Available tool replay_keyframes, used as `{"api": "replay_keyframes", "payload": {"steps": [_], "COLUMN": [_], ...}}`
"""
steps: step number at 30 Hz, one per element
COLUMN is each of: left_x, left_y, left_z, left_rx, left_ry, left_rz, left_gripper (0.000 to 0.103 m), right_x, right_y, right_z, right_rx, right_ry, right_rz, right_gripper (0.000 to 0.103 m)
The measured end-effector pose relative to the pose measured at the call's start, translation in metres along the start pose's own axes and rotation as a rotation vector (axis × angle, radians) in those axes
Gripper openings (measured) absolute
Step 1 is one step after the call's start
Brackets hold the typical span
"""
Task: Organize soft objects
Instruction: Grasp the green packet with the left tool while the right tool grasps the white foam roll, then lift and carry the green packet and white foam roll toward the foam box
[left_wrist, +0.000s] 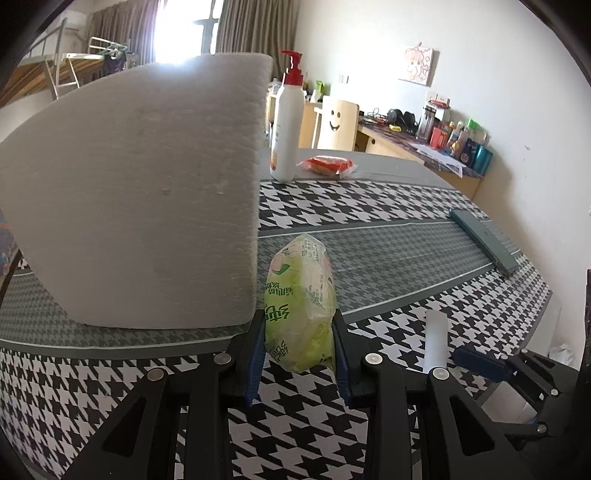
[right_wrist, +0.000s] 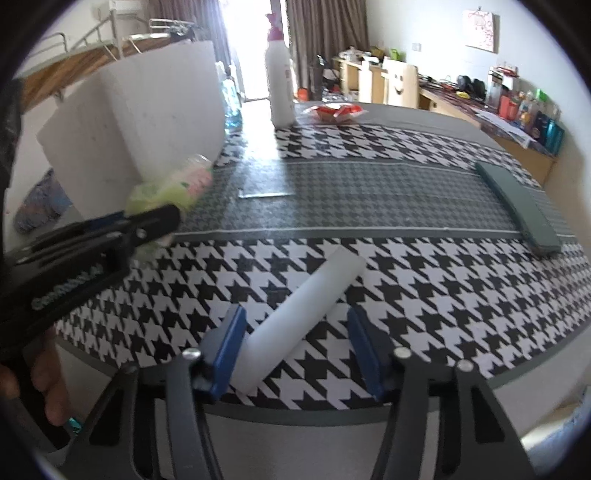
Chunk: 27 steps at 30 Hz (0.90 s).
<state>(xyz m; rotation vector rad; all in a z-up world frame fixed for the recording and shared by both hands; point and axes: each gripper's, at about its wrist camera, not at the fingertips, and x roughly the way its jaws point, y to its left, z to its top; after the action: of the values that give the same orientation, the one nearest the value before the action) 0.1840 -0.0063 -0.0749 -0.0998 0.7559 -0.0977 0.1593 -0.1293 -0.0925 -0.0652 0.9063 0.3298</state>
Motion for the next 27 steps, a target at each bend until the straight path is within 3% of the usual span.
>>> {"api": "replay_keyframes", "payload": {"steps": [3, 11, 16, 27], "left_x": [-0.004, -0.017, -0.02, -0.036], "left_y": [0.003, 0.01, 0.011, 0.009], "left_z": [-0.001, -0.004, -0.004, -0.007], "left_rx": [-0.002, 0.003, 0.008, 0.022], "left_ry": [-0.012, -0.047, -0.056, -0.087], "left_rz": [-0.005, -0.027, -0.034, -0.045], "left_gripper": [0.034, 0.034, 0.034, 0.034], "right_x": [0.0, -0.005, -0.008, -0.035], "right_y": [0.007, 0.033, 0.02, 0.009], "right_z": [-0.001, -0.005, -0.001, 0.006], "right_rx": [-0.016, -0.019, 0.017, 0.003], "right_ry": [0.013, 0.023, 0.009, -0.1], "right_rz": [-0.032, -0.076, -0.034, 0.007], "right_gripper": [0.059, 0.04, 0.015, 0.011]}}
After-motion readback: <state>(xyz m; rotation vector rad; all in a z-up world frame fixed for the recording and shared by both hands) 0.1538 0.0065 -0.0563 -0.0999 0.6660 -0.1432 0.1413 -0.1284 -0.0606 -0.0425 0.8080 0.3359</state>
